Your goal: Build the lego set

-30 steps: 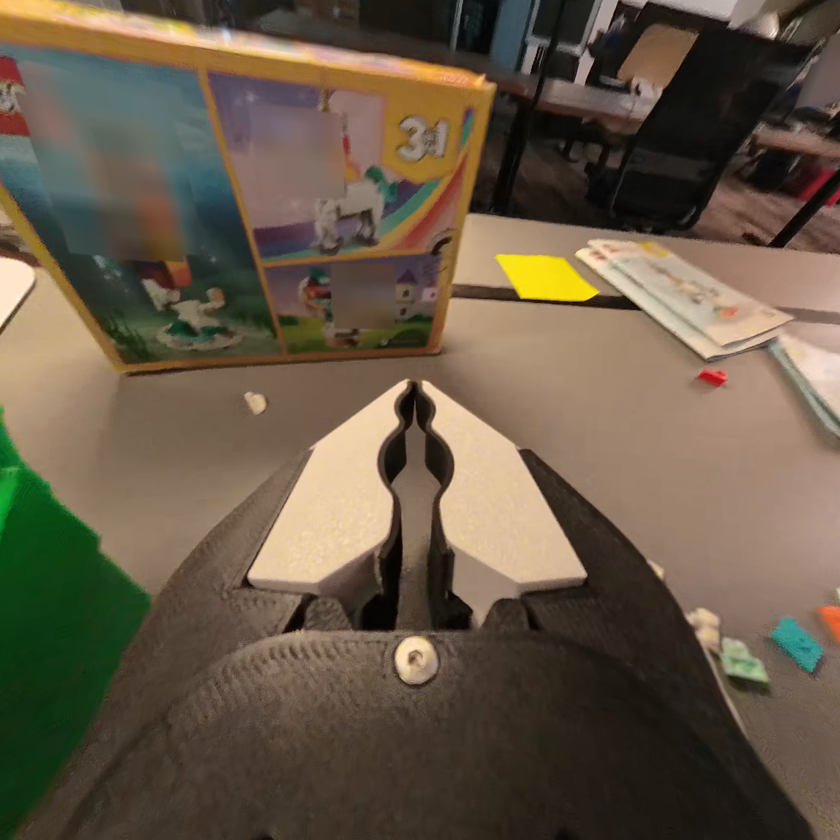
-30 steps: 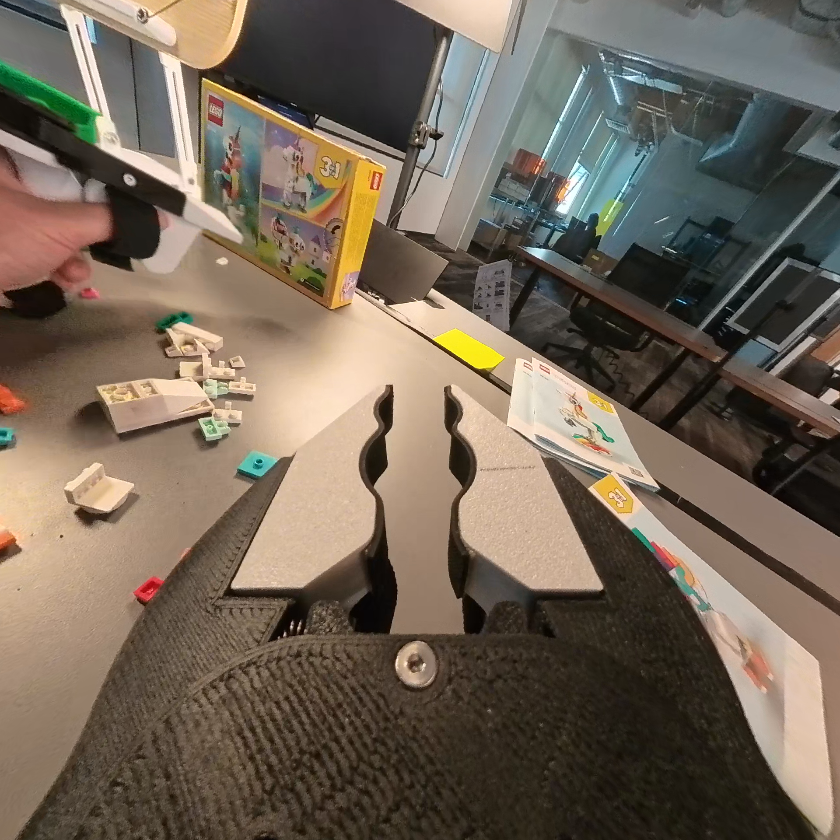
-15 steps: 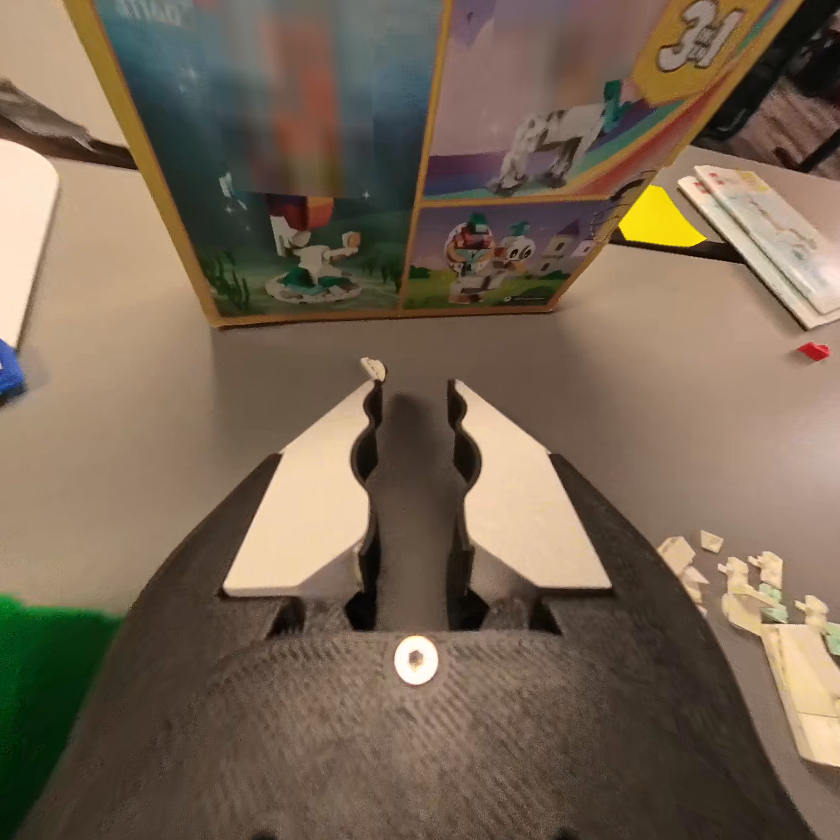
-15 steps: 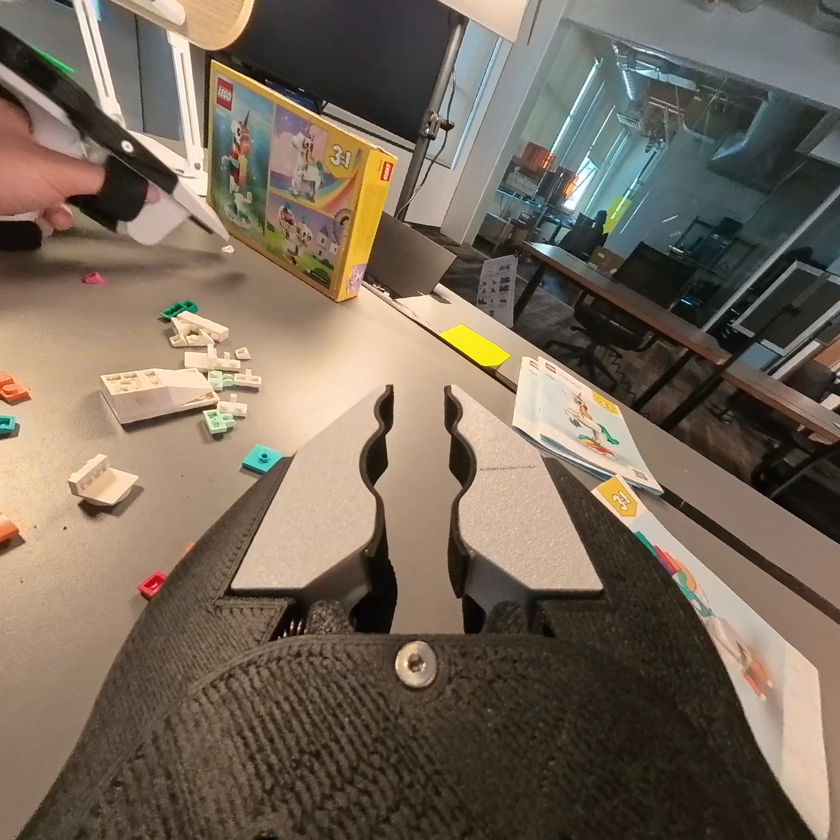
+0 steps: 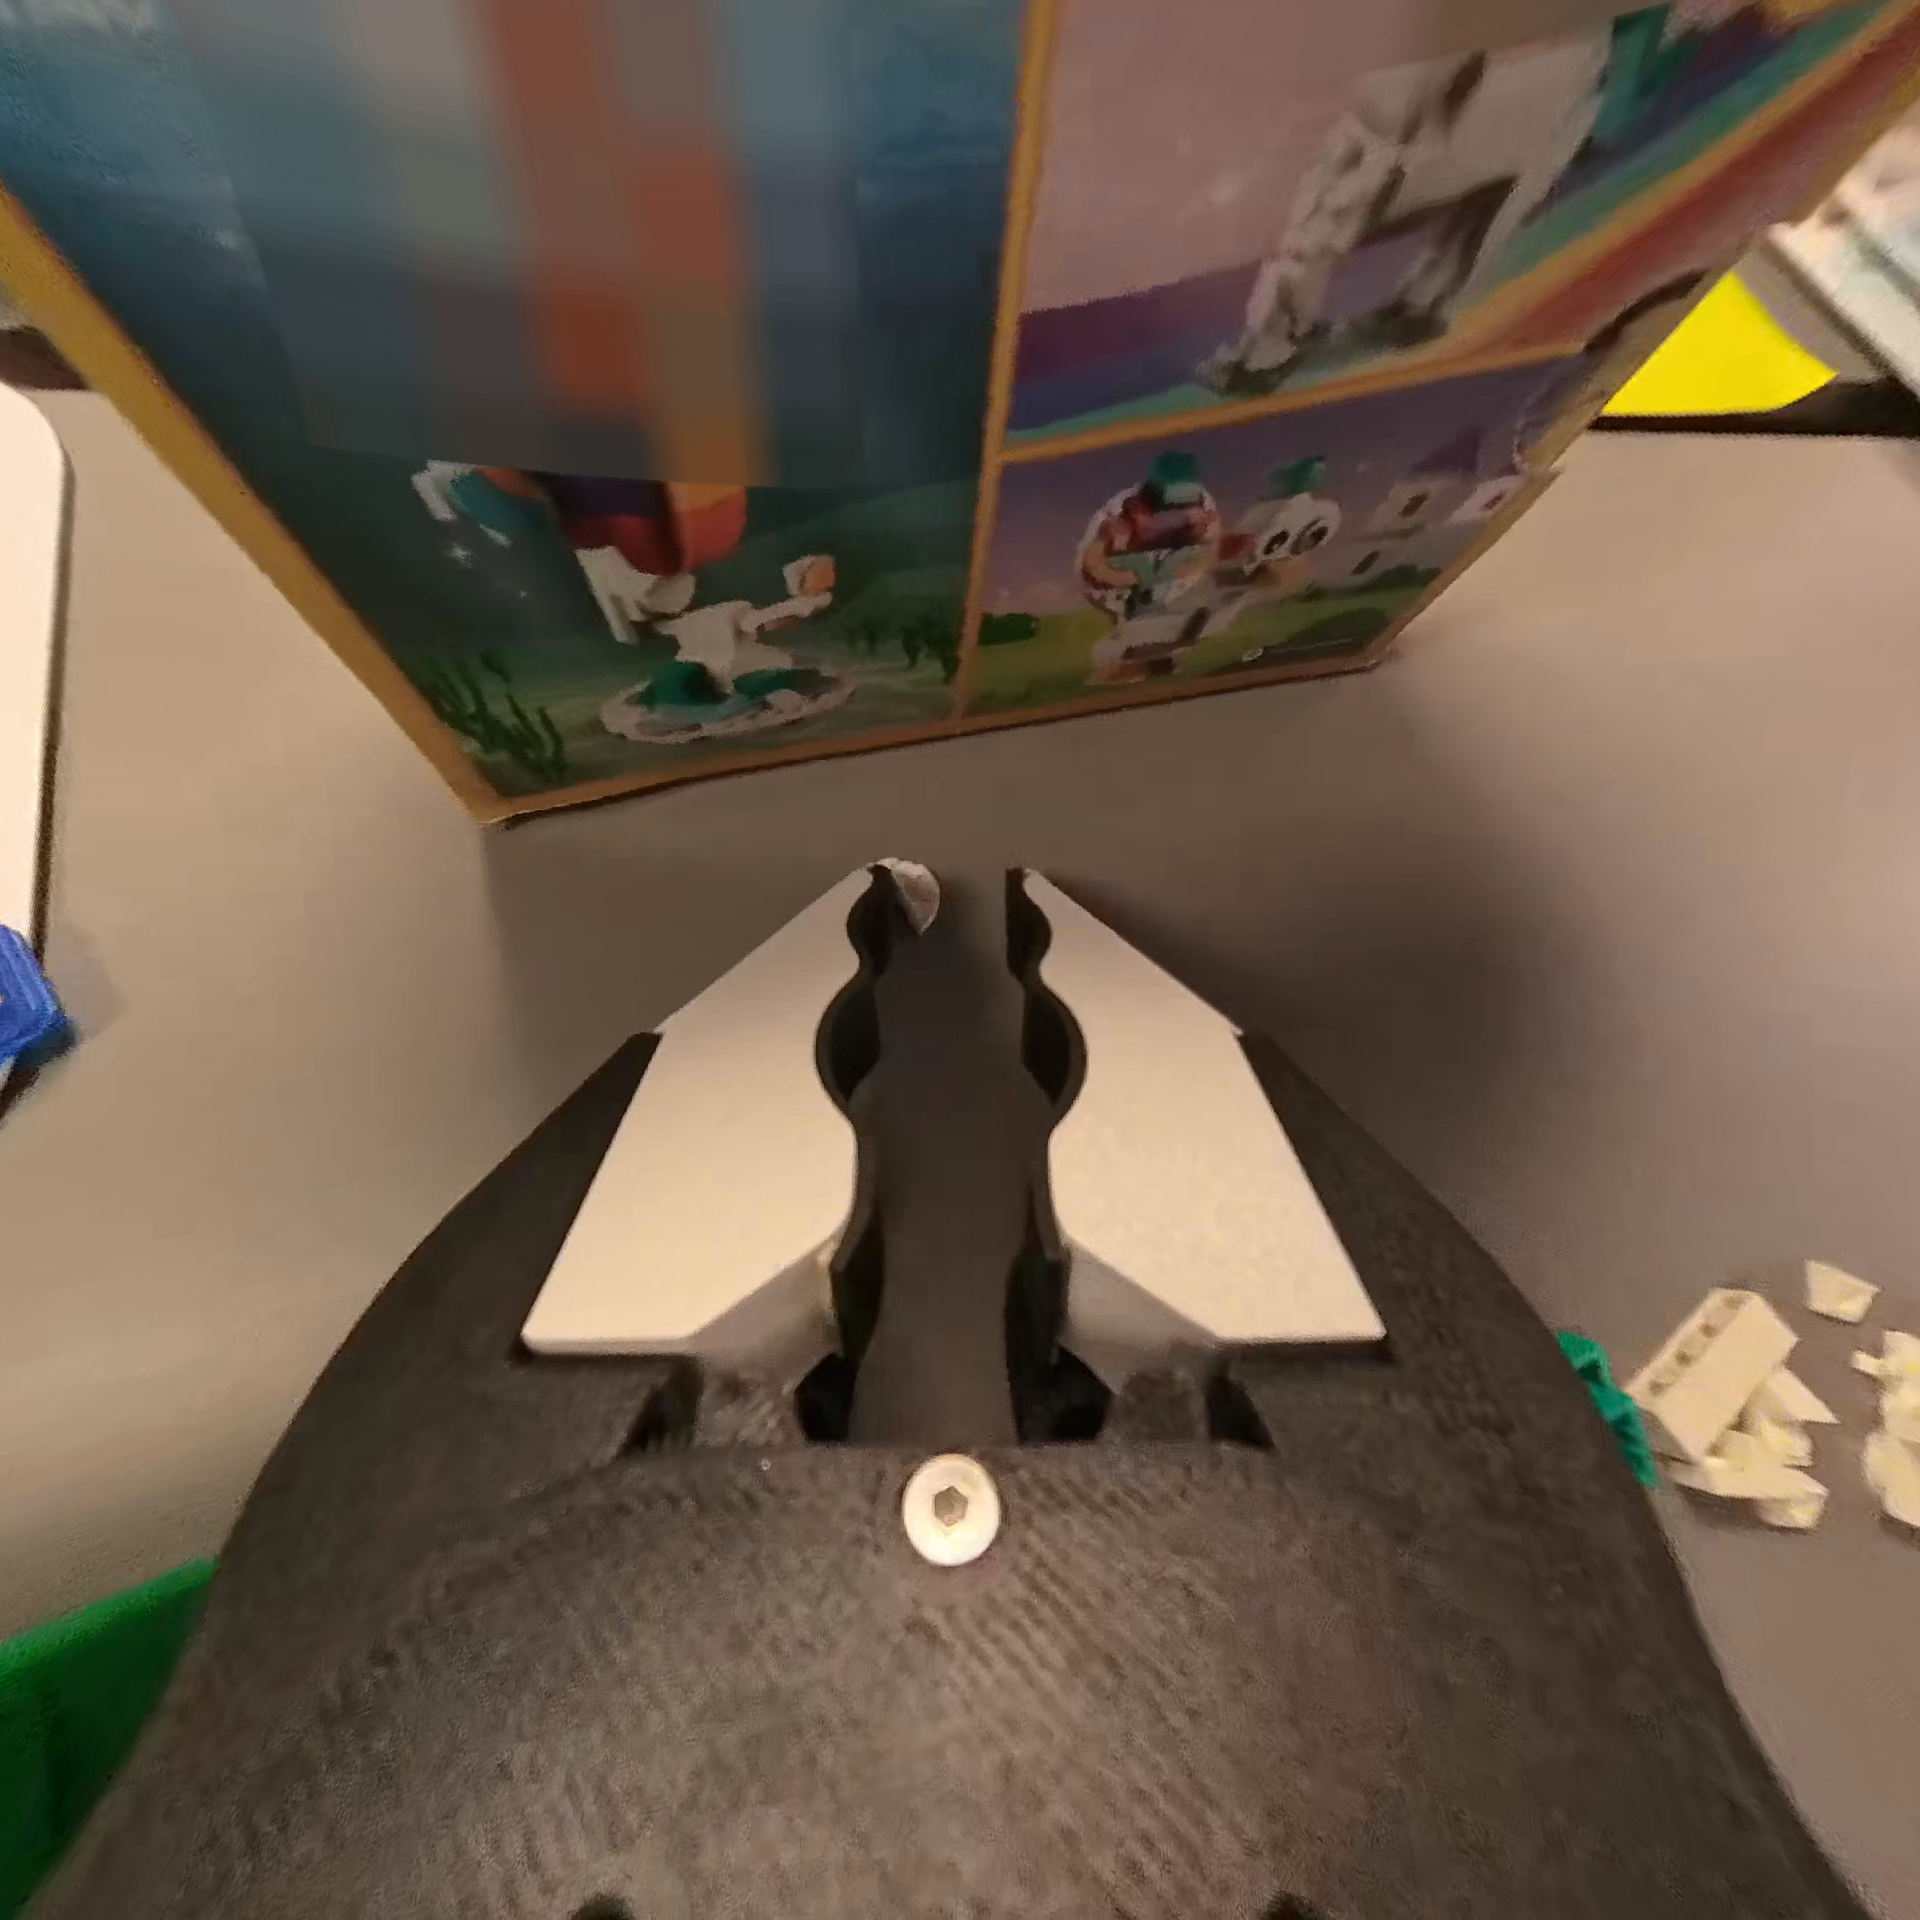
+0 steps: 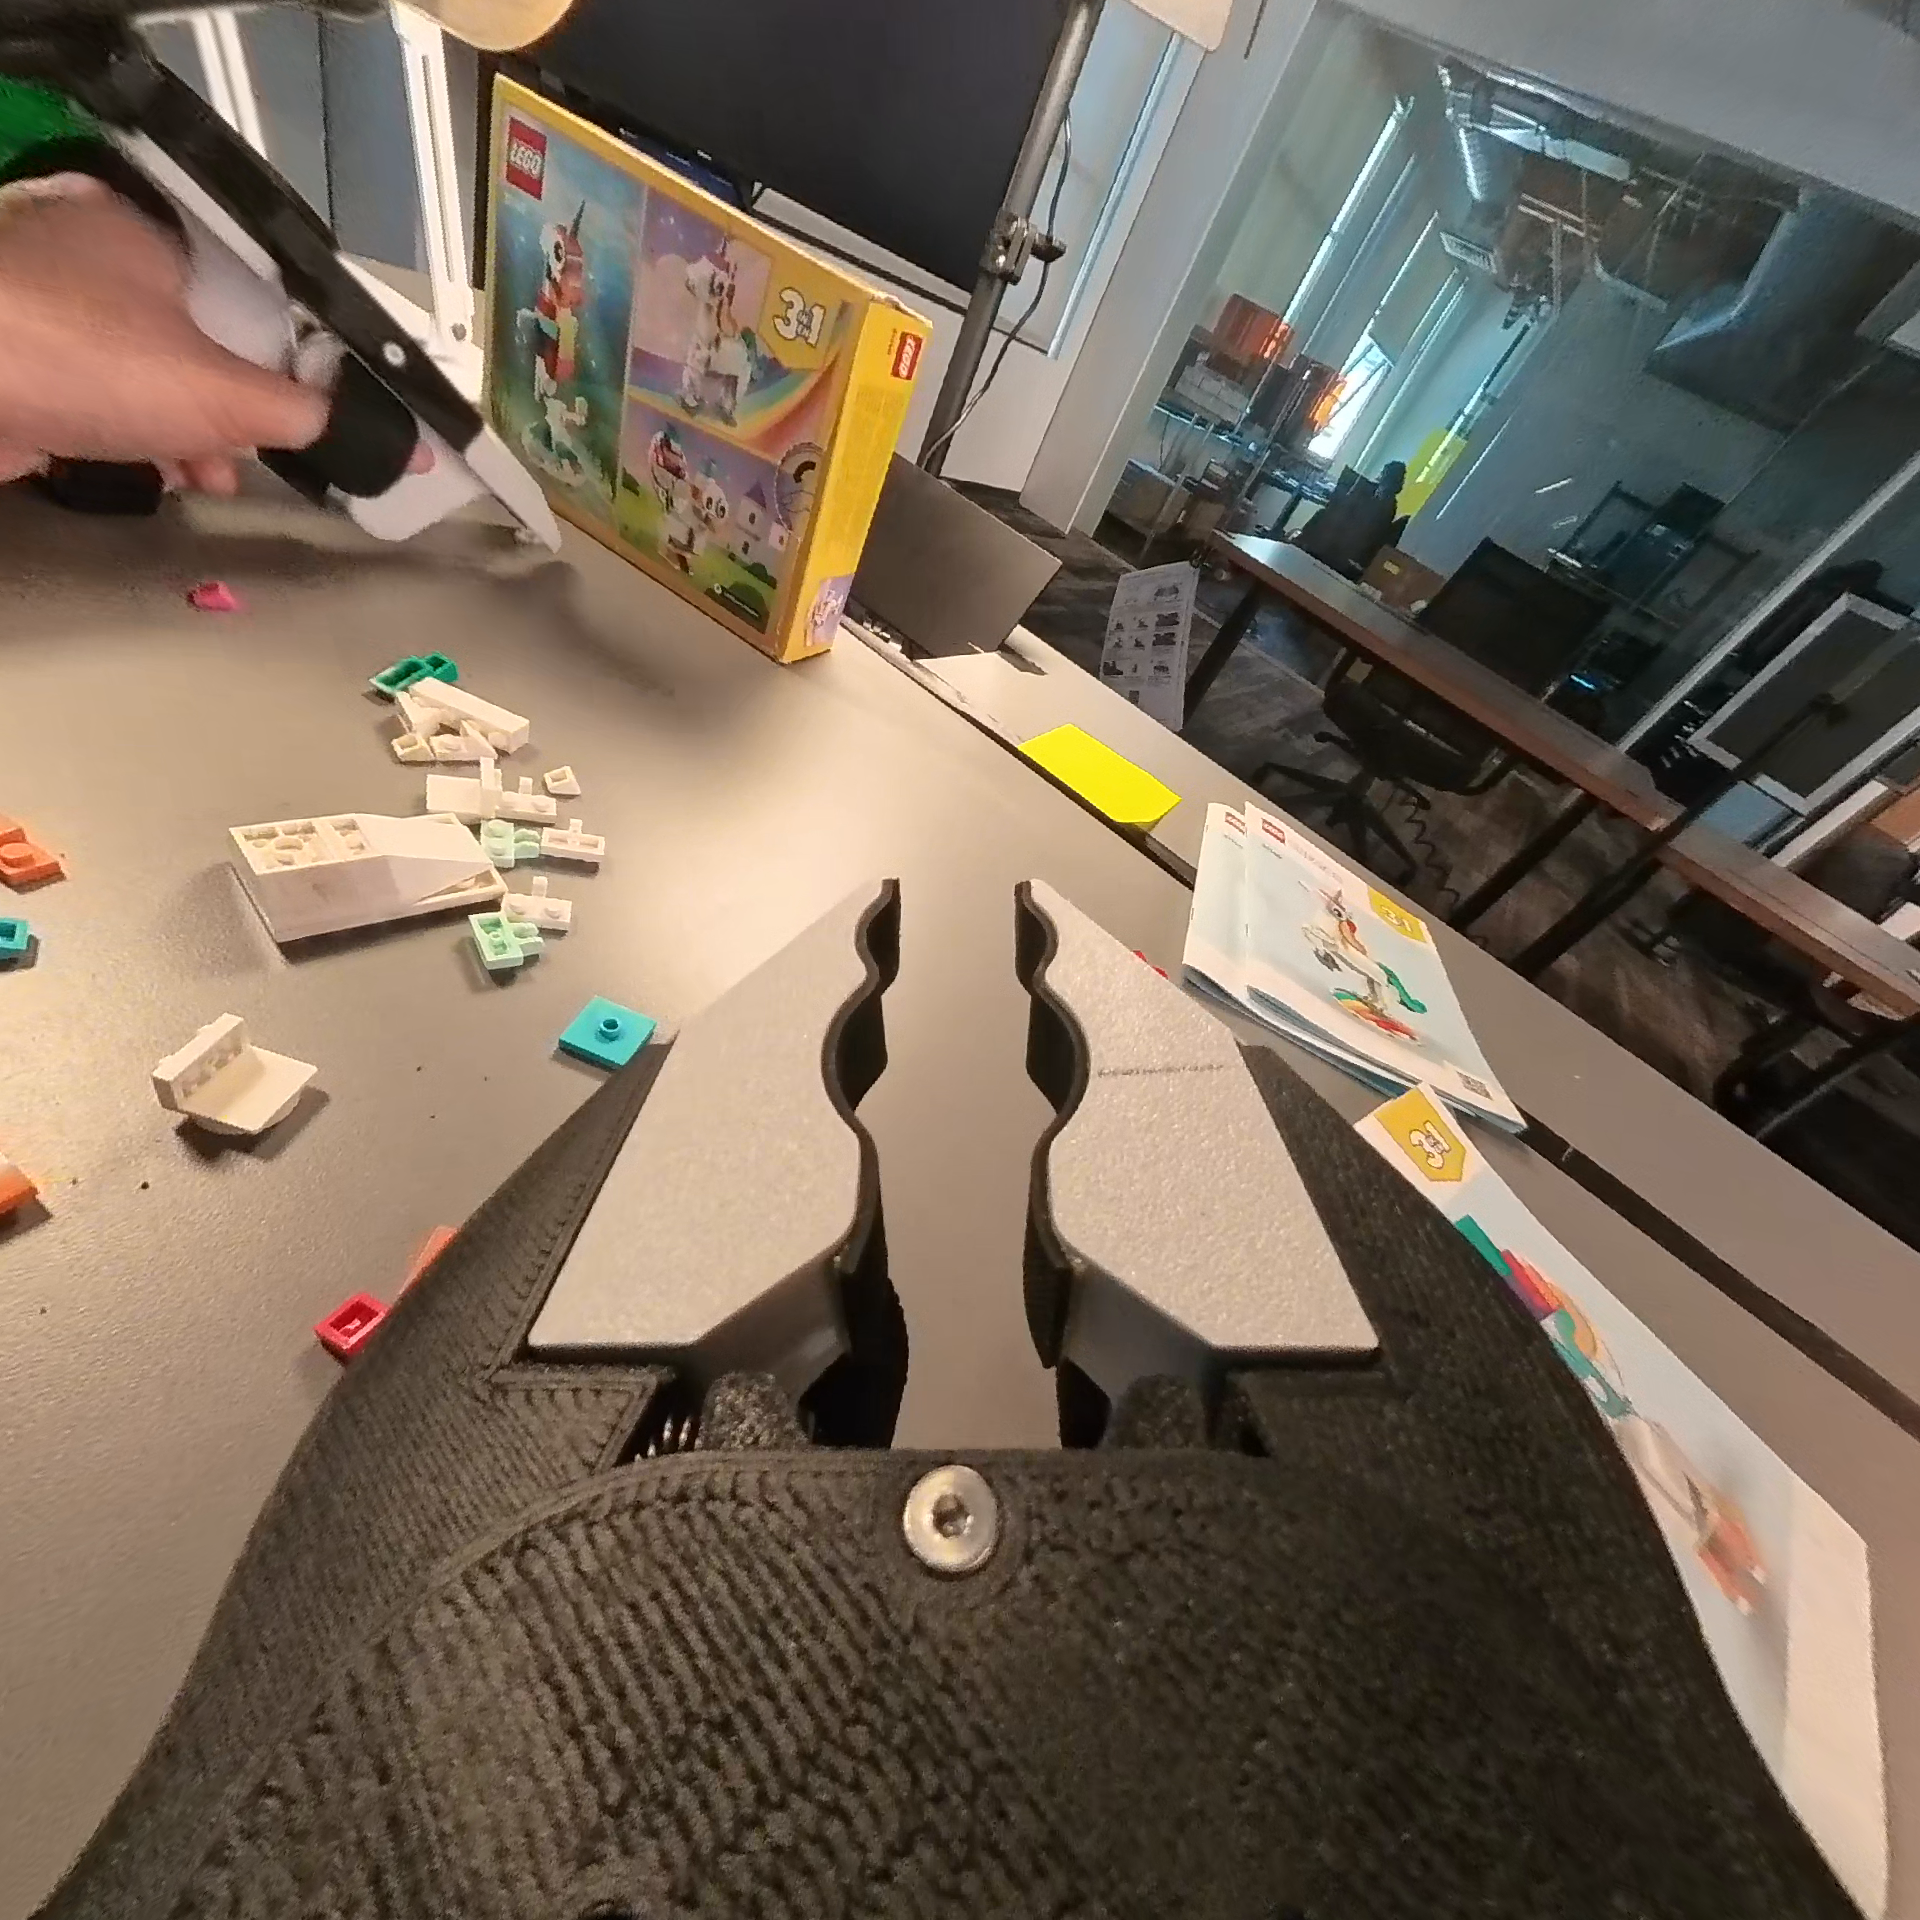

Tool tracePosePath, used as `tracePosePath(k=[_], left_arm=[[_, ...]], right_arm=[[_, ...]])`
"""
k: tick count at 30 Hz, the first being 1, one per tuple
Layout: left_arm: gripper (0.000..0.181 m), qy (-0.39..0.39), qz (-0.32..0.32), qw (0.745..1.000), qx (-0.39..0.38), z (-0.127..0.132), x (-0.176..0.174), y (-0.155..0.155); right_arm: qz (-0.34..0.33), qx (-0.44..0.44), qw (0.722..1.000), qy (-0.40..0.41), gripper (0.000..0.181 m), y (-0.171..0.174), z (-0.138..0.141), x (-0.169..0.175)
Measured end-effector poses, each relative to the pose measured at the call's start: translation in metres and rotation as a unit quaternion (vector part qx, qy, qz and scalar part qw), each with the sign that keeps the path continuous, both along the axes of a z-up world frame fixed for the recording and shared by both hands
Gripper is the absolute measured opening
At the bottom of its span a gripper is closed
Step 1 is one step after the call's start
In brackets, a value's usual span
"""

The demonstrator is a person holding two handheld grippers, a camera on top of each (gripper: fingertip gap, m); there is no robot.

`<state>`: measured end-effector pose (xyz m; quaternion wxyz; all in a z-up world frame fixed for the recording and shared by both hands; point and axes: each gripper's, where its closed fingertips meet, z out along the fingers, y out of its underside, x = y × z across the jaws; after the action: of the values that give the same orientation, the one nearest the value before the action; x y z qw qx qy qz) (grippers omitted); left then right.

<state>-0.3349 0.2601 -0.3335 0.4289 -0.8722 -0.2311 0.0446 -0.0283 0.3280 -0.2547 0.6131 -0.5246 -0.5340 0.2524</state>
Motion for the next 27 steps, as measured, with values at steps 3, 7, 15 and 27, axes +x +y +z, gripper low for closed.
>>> tracePosePath(k=[3,7,15,27], left_arm=[[0.021,0.035,0.001,0.999,-0.024,-0.002,0.0,-0.001],[0.016,0.009,0.011,1.0,-0.008,-0.001,-0.003,-0.002],[0.006,0.013,-0.001,1.0,-0.01,-0.001,0.001,-0.007],[0.0,0.191,-0.048,0.969,0.15,0.085,0.068,-0.031]], right_arm=[[0.0,-0.001,1.0,-0.001,0.02,0.0,0.0,0.0],[0.0,-0.002,1.0,-0.001,0.02,0.0,-0.001,0.0],[0.0,-0.002,1.0,0.0,0.02,0.0,0.0,0.0],[-0.003,-0.002,1.0,0.008,0.02,0.001,0.002,0.002]])
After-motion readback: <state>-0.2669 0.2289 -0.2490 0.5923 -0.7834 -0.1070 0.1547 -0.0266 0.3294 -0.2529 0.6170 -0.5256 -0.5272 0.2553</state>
